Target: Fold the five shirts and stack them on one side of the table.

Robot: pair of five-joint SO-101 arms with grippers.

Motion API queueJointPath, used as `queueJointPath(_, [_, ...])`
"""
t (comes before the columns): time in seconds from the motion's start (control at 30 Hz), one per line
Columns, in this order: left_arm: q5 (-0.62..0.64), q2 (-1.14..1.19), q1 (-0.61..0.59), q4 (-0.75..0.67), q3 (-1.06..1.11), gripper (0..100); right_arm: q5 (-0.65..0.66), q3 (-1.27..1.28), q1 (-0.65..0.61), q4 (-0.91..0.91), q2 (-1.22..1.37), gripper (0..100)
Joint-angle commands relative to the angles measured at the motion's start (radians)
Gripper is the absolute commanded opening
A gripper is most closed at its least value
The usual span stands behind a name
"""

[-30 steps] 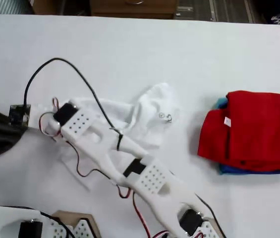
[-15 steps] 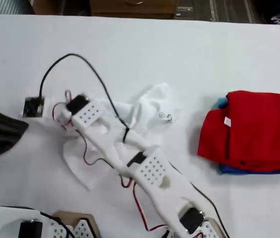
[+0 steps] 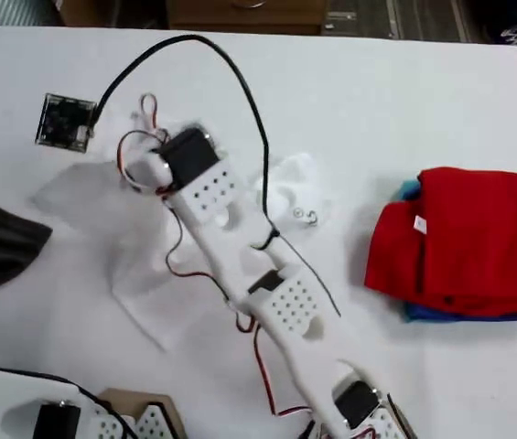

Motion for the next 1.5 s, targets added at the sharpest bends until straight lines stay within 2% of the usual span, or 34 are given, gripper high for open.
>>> queueJointPath(0.0, [-0.008, -0.063, 0.043, -0.009, 0.022, 17, 0.008, -0.043, -0.042, 0.002, -0.151, 1.9])
queueJointPath(0.3, [-0.008, -0.064, 0.054, -0.009, 0.035, 17, 0.009, -0.044, -0.163, -0.001, -0.387, 1.9])
queueJointPath(0.53, [-0.008, -0.064, 0.052, -0.009, 0.035, 17, 0.009, -0.057, -0.278, -0.027, -0.464, 2.0])
queueJointPath(0.77, [-0.006, -0.063, 0.060, -0.009, 0.035, 17, 0.009, -0.066, -0.271, -0.134, -0.647, 2.0])
queueJointPath(0.97, [-0.002, -0.063, 0.087, -0.009, 0.036, 17, 0.008, -0.066, -0.160, -0.214, -0.799, 2.0])
queueJointPath(1.2, [0.000, -0.063, 0.107, -0.009, 0.036, 17, 0.003, -0.029, -0.137, -0.225, -0.760, 2.0])
queueJointPath(1.3, [0.000, -0.063, 0.107, -0.009, 0.036, 17, 0.003, 0.009, -0.165, -0.236, -0.716, 2.0])
queueJointPath(1.47, [-0.005, -0.063, 0.101, -0.008, 0.036, 17, 0.006, 0.031, -0.280, -0.271, -0.648, 2.0])
